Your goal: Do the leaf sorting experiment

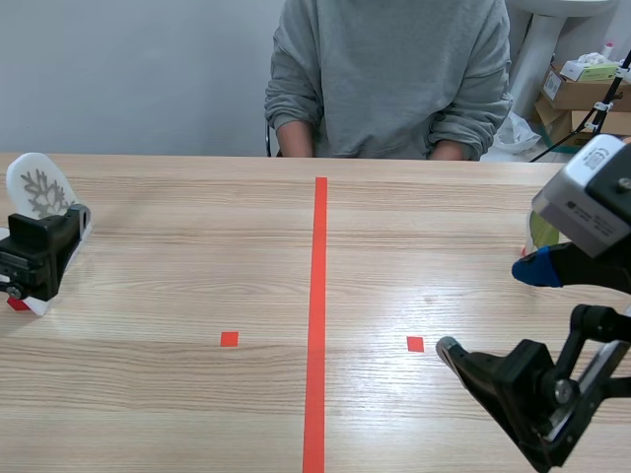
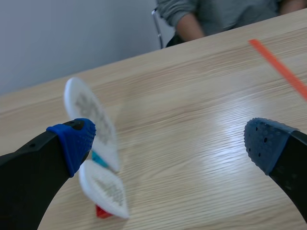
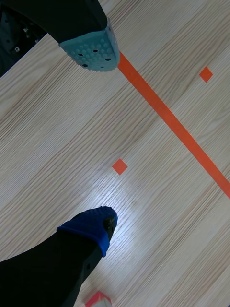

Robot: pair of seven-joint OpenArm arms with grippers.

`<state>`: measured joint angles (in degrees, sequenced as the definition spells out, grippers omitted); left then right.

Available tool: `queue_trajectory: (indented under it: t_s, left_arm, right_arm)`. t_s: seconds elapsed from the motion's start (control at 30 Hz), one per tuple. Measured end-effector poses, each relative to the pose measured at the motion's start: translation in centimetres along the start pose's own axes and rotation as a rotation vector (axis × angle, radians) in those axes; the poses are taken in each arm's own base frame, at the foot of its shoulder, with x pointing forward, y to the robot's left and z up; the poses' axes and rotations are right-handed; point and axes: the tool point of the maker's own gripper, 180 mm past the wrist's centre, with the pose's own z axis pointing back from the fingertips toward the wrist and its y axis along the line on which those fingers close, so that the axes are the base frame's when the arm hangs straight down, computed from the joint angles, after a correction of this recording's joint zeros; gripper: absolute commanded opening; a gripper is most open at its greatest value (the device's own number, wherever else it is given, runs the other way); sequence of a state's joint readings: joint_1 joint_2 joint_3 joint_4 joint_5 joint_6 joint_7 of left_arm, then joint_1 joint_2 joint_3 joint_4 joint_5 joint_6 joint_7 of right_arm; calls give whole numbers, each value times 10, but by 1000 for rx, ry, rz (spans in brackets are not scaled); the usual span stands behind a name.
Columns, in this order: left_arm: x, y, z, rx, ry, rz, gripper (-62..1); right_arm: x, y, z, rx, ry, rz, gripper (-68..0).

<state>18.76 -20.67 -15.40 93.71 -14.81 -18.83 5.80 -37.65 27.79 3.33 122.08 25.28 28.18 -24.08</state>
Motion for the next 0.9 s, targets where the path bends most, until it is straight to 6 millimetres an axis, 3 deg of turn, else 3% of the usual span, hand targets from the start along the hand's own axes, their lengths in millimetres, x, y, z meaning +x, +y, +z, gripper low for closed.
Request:
queue_trajectory:
  t_s: [0.13, 0.4, 0.53, 0.7, 0.9]
  left_arm:
    - [14, -38, 21, -114, -8, -20, 14]
    - [16, -110, 55, -342, 32, 2, 14]
    - [21, -121, 63, -399, 35, -28, 14]
    - [19, -128, 72, -447, 54, 0, 14]
    - [19, -138, 80, -502, 60, 54, 14]
  right_arm:
    - [2, 0, 0, 0, -11, 0, -97]
    - [10, 0, 0, 1, -54, 1, -97]
    - [11, 10, 4, 69, -68, 43, -97]
    - [11, 0, 17, 51, -94, 61, -97]
    - [9, 7, 25, 119, -124, 44, -97]
